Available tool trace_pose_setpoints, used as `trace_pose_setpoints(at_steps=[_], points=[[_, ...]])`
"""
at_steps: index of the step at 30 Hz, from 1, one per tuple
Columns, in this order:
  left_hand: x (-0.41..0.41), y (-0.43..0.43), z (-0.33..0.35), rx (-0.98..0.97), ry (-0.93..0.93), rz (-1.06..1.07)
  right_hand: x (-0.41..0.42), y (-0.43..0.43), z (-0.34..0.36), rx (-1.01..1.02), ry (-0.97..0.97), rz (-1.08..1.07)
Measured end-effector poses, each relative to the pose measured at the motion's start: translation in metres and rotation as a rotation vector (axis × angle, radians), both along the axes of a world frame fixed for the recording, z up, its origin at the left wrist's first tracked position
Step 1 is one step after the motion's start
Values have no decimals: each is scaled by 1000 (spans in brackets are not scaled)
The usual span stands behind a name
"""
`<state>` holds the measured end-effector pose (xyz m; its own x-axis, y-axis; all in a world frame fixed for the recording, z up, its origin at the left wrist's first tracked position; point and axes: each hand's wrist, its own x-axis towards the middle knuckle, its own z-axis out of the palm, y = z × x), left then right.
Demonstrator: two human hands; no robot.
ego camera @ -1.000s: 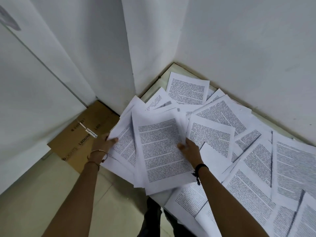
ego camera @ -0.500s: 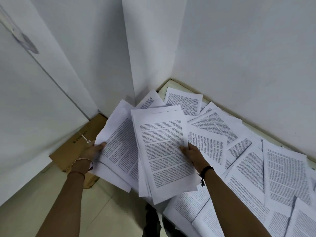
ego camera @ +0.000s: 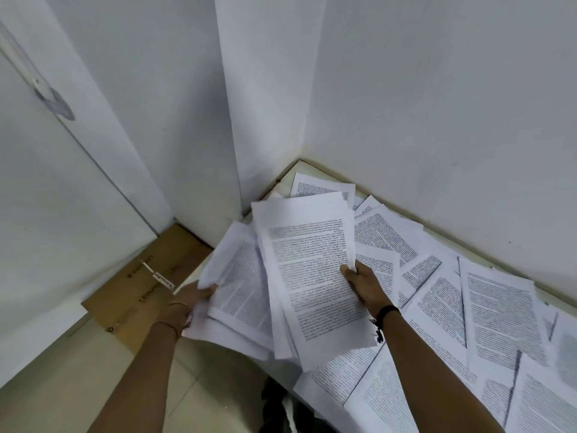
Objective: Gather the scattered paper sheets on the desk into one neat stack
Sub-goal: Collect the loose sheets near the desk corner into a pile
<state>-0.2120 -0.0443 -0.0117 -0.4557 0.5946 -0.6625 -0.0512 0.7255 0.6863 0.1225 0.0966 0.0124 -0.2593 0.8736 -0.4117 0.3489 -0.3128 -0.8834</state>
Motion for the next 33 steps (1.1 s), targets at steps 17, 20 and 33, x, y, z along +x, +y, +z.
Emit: trace_pose_setpoints(at_steps=[17,20,33], points=[[59,-59,-44,-99,464,540,-97,-15,-40,604,-583,636],[63,-59,-49,-84,318,693,-106,-10,-47,523,-542,734],[65,-48,-57,333,-317,673,-135,-12,-69,196,-457,689]])
